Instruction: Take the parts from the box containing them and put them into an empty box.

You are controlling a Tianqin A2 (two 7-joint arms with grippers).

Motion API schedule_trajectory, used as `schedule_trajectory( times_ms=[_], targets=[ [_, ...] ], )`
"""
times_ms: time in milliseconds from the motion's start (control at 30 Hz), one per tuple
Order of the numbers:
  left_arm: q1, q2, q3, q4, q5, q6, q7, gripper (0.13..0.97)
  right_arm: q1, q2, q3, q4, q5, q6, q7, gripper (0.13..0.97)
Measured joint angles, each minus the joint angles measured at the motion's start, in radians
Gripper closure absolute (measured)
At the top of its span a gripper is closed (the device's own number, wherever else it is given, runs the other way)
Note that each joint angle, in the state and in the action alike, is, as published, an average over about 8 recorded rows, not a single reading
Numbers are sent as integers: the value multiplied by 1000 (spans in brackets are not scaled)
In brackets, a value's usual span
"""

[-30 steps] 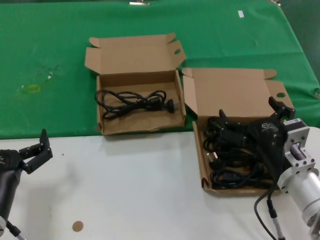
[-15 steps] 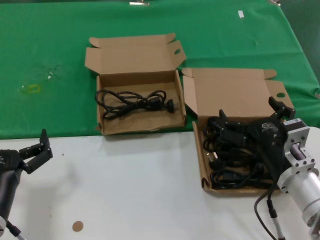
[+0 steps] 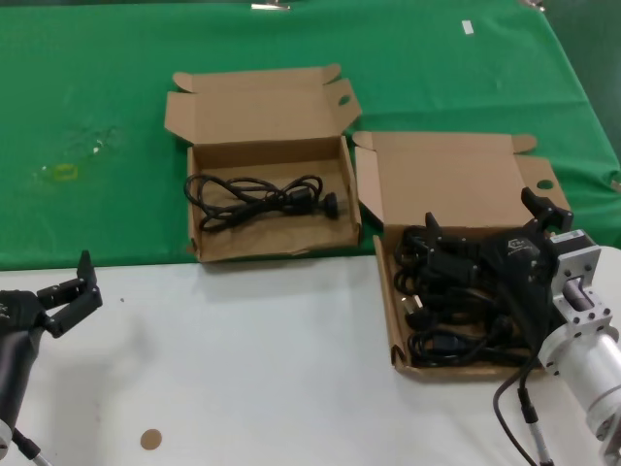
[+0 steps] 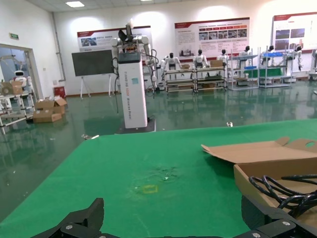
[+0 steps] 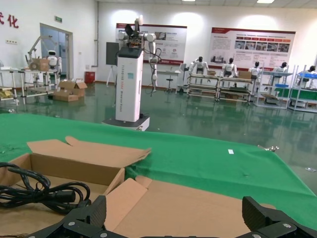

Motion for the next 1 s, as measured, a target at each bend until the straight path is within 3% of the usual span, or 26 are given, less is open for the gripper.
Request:
schedule_trajectory(
  times_ms=[1000],
  targets=[
    [0,0,0,0,0,0,0,132,0,0,0,0,0,0,0,129]
  ],
)
